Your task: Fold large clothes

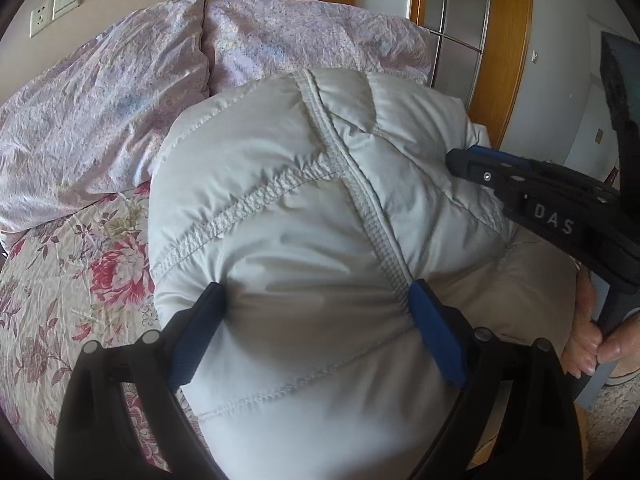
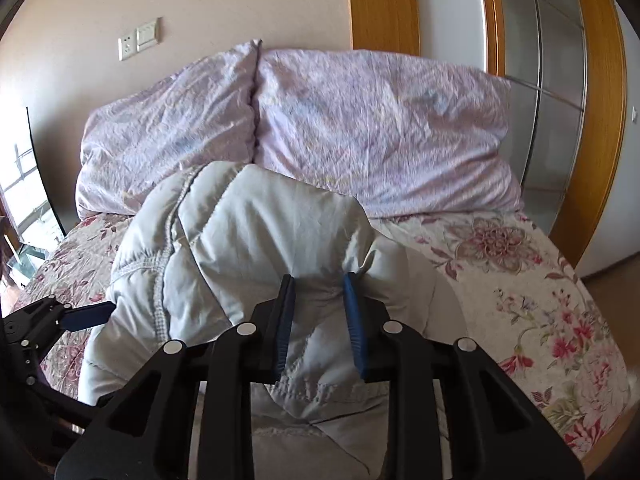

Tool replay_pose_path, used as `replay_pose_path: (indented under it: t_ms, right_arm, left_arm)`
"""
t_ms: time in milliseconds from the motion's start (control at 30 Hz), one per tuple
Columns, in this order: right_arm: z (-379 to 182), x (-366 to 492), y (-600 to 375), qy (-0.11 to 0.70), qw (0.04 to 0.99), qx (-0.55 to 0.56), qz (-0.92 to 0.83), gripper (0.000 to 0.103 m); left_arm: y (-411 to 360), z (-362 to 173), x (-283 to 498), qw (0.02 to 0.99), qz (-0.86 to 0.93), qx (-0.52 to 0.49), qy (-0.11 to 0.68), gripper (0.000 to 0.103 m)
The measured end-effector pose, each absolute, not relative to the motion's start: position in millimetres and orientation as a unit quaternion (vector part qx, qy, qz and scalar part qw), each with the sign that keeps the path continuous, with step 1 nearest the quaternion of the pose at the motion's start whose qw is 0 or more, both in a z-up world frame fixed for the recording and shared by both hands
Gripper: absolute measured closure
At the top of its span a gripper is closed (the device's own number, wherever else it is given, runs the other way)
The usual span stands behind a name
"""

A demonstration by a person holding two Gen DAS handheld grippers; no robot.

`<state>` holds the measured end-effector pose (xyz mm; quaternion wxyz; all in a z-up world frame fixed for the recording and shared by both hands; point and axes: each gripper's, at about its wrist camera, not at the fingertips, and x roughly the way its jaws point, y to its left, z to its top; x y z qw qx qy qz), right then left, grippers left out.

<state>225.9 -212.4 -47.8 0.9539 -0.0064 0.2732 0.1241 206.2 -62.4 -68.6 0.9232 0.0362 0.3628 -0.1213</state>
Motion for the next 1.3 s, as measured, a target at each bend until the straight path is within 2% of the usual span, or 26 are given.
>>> replay_pose_path:
  t_ms: [1300]
  right_arm:
    - [-115.3,295.7,-221.1,0.341,0.931,0.018,0.126,0.079]
  left_arm:
    - [-79.7,-81.2,247.7,0.926,-0.139,0.051,0.349,0.003]
